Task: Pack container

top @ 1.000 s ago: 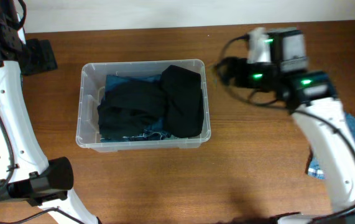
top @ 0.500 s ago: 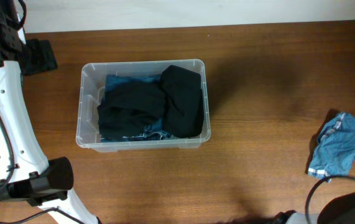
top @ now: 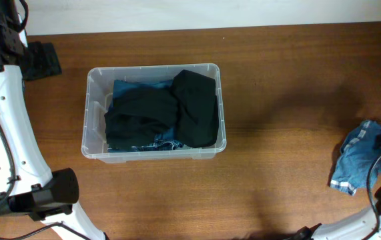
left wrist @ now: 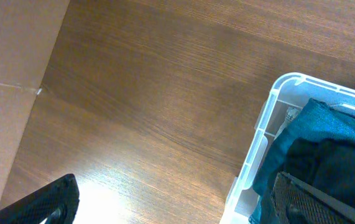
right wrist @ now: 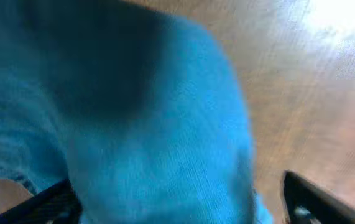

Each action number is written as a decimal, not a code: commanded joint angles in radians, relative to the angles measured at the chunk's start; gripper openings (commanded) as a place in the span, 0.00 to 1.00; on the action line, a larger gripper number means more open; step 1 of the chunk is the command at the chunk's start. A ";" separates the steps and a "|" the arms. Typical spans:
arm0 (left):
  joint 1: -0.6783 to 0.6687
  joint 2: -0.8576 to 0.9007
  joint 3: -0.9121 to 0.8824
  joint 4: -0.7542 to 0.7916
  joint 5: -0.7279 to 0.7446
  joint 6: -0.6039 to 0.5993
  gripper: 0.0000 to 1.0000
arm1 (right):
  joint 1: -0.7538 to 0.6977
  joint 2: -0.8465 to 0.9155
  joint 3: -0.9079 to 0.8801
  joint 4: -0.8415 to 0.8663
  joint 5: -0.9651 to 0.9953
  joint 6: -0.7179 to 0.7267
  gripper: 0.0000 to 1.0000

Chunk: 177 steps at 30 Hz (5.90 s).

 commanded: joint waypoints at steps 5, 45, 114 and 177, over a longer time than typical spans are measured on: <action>0.007 -0.020 0.014 0.002 -0.005 -0.005 1.00 | 0.009 -0.050 -0.004 0.012 -0.396 -0.075 0.18; 0.007 -0.020 0.014 0.002 -0.006 -0.005 1.00 | 1.434 0.042 0.002 0.654 -0.612 -0.305 0.04; 0.007 -0.020 0.014 0.002 -0.006 -0.005 1.00 | 0.768 -1.109 -0.128 0.041 -0.133 -0.694 0.98; 0.007 -0.361 -0.412 0.300 0.021 0.002 1.00 | 0.768 -1.954 -1.269 0.502 -0.180 -0.551 0.98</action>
